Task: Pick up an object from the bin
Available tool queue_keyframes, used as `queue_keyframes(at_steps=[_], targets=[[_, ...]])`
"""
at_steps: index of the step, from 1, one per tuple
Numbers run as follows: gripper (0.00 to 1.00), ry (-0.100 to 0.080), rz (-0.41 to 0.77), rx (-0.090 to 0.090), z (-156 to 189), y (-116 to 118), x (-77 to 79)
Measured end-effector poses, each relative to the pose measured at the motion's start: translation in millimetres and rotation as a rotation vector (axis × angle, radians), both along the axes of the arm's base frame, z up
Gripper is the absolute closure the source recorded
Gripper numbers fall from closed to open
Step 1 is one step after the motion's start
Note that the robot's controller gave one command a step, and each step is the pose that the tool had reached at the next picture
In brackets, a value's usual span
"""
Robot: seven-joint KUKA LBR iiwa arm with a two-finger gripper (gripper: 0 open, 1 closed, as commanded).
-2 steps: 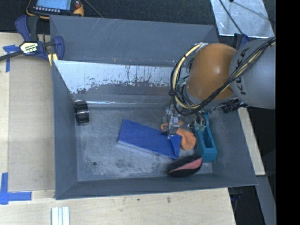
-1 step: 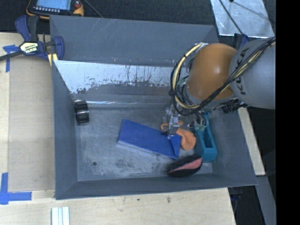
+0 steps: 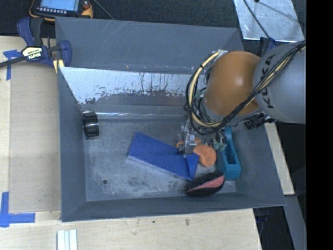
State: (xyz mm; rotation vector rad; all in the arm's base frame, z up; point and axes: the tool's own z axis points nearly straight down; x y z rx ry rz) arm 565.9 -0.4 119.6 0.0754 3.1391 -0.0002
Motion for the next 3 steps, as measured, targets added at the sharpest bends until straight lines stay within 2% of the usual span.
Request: queue_keyframes(at_steps=[1, 2, 3], targets=[[1.00, -0.001, 0.010, 0.001, 6.9, 8.9, -7.1], [1.00, -0.002, 0.019, 0.000, 12.6, 2.2, 2.6], [1.00, -0.002, 0.022, 0.000, 11.6, 10.9, -15.0]])
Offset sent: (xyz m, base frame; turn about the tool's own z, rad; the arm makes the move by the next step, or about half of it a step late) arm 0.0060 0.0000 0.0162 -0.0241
